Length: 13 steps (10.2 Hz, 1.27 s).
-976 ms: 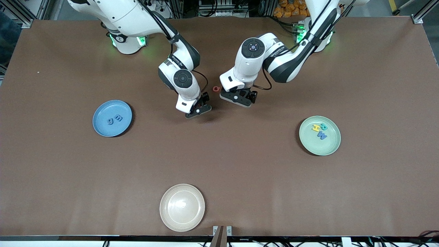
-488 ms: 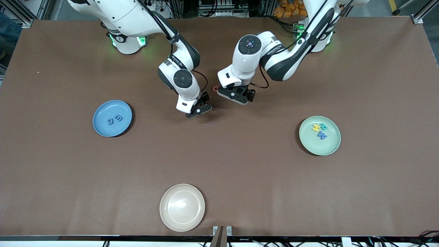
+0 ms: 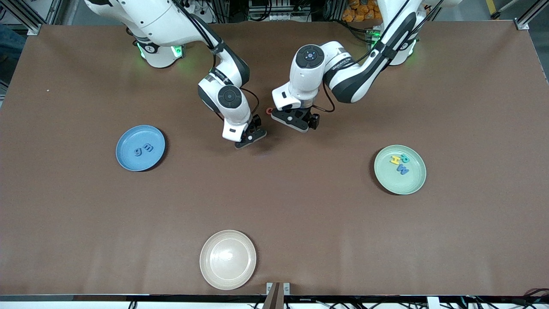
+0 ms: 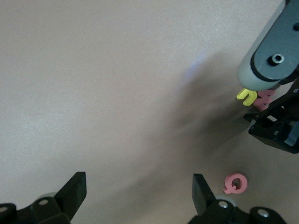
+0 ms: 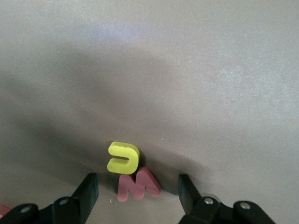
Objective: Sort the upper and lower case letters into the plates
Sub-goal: 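Lower the right gripper to the pink m while the left gripper hovers, then close the right gripper on the pink m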
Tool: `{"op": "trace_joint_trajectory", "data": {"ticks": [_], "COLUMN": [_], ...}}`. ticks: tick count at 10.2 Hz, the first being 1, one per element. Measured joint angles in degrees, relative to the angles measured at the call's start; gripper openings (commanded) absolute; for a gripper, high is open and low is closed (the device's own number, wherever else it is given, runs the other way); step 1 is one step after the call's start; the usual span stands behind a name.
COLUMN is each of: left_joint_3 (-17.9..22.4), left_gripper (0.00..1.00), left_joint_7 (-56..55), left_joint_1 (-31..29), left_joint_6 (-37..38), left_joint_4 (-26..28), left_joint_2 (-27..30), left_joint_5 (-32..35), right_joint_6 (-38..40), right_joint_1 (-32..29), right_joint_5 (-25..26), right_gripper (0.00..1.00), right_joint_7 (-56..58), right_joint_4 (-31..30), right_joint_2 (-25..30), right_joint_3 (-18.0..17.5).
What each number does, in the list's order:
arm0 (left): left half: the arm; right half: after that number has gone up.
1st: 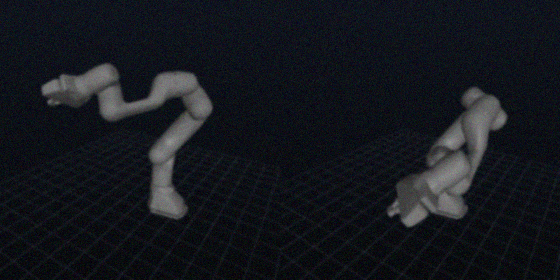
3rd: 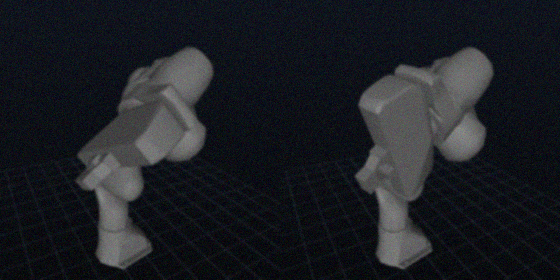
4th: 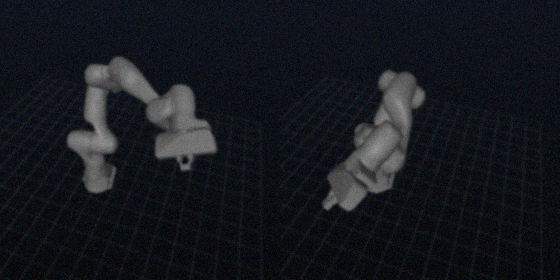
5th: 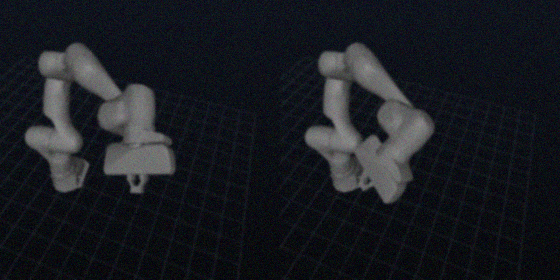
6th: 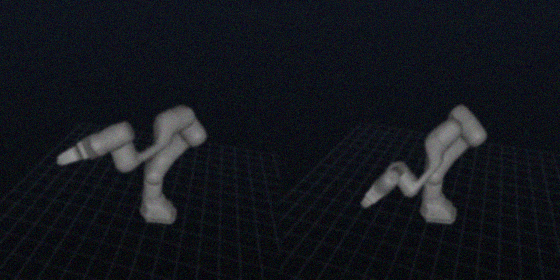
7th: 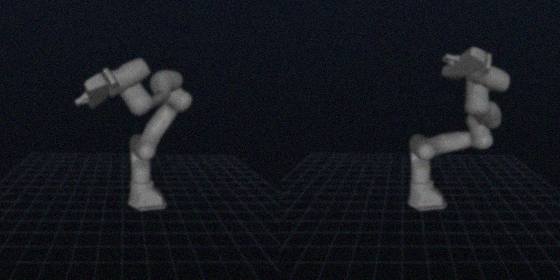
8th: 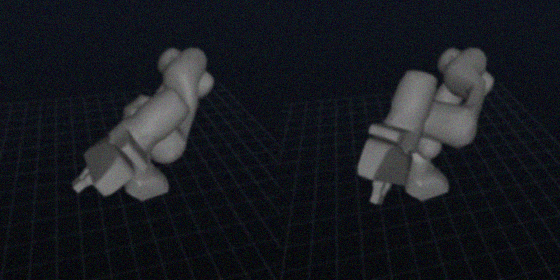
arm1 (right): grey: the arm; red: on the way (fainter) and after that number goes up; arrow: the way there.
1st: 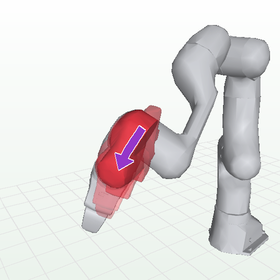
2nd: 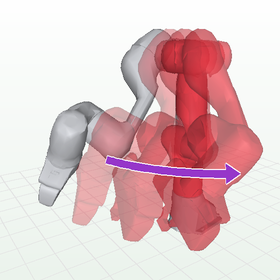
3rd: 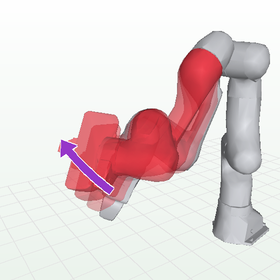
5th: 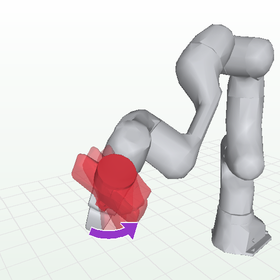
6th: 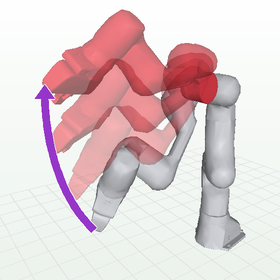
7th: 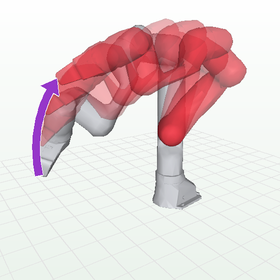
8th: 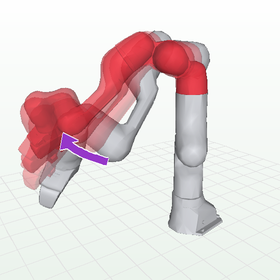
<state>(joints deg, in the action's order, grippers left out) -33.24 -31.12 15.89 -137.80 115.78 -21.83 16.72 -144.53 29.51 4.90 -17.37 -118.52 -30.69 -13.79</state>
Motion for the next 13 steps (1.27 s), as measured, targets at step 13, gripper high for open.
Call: {"op": "trace_joint_trajectory", "data": {"ticks": [13], "left_joint_3": [0.0], "left_gripper": [0.94], "left_joint_7": [-0.6], "left_joint_1": [-1.1], "left_joint_6": [0.1], "left_joint_4": [1.1], "left_joint_2": [0.1], "left_joint_5": [0.0], "right_joint_6": [-0.4], "right_joint_1": [0.0], "right_joint_5": [0.7], "right_gripper": [0.39], "right_joint_7": [0.1], "right_joint_4": [0.2], "right_joint_2": [0.2], "right_joint_3": [-0.1]}}
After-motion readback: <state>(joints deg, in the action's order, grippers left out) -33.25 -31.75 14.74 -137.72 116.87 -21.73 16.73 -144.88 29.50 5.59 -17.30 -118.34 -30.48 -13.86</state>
